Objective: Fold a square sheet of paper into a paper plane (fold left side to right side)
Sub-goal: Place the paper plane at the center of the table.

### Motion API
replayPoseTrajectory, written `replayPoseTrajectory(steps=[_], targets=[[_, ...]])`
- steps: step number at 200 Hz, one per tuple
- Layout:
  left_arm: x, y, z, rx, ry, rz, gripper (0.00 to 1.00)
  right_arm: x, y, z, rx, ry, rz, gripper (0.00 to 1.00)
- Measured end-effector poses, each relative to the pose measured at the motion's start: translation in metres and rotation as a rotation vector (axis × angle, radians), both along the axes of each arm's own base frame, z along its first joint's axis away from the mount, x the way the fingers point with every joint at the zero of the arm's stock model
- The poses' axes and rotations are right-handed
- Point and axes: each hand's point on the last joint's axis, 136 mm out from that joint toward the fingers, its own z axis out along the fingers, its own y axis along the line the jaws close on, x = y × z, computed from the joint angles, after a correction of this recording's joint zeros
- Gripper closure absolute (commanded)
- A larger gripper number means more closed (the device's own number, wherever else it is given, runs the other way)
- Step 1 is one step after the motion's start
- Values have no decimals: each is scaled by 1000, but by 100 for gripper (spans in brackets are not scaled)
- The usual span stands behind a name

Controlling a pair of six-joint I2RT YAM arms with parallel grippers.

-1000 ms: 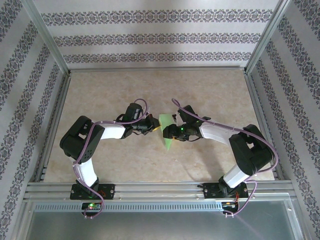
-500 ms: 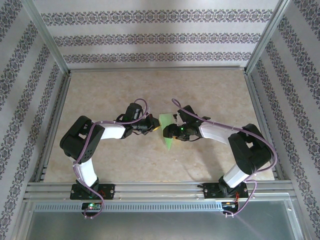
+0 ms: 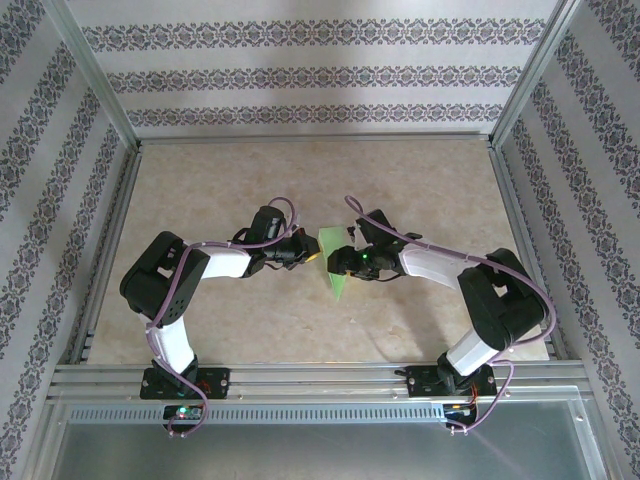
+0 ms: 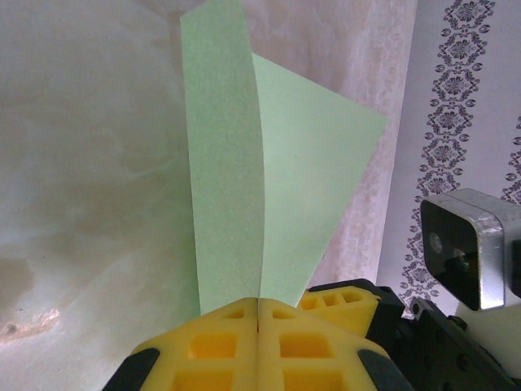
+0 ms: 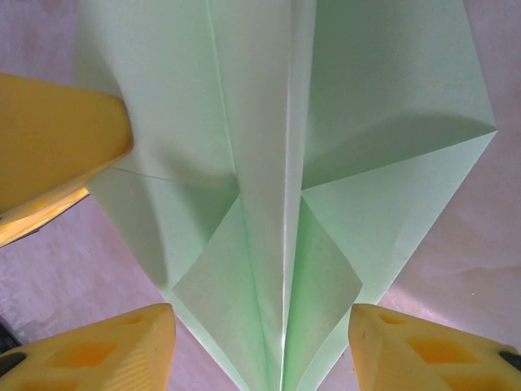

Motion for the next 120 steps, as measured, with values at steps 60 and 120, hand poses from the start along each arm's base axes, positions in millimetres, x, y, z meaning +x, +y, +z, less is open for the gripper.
replayPoseTrajectory(steps=[60, 120], targets=[[-2, -2, 0, -2, 5, -4, 100, -1, -1, -9, -14, 20, -1, 59], [-2, -2, 0, -3, 8, -2, 100, 2, 2, -9, -23, 12, 1, 65]])
